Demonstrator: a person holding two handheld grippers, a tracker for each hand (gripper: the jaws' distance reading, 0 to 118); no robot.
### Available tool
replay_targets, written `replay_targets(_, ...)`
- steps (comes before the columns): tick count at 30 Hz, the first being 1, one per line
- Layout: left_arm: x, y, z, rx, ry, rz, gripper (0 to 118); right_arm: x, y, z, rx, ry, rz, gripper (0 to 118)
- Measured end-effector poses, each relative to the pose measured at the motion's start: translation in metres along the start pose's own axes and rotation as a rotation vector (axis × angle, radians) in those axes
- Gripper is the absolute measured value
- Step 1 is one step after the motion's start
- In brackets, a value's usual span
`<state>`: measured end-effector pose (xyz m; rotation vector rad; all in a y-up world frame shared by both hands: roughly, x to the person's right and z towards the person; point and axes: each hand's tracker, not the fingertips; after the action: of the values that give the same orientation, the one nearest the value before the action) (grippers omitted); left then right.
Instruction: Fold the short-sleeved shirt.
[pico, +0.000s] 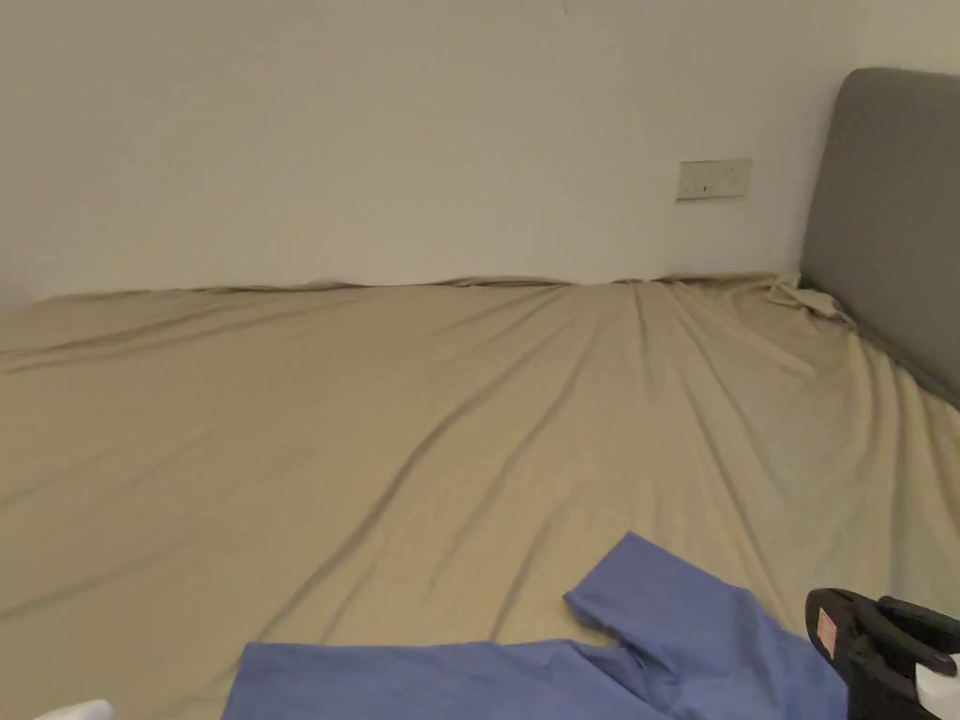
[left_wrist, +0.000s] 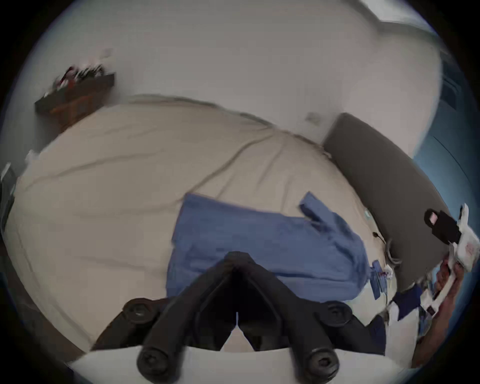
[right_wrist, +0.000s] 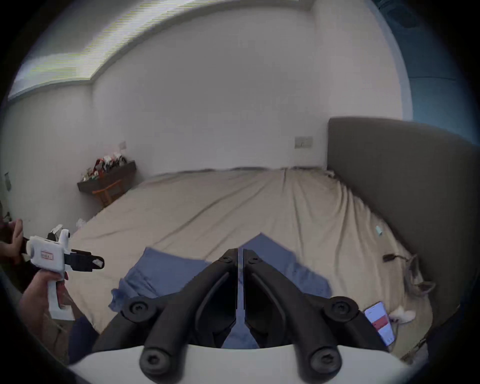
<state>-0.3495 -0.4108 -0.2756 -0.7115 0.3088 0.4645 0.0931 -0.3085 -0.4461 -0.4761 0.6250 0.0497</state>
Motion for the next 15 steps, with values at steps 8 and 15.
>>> replay_targets(8, -0.024, 0.051, -0.139, -0.074, 0.078, -0.058, 0, 0.002, -0.013, -0.047, -0.082, 0.018, -0.031, 6)
replay_targets(15, -0.026, 0.068, -0.242, -0.259, 0.232, -0.206, 118, 0.014, -0.018, -0.063, -0.133, -0.036, 0.006, 6)
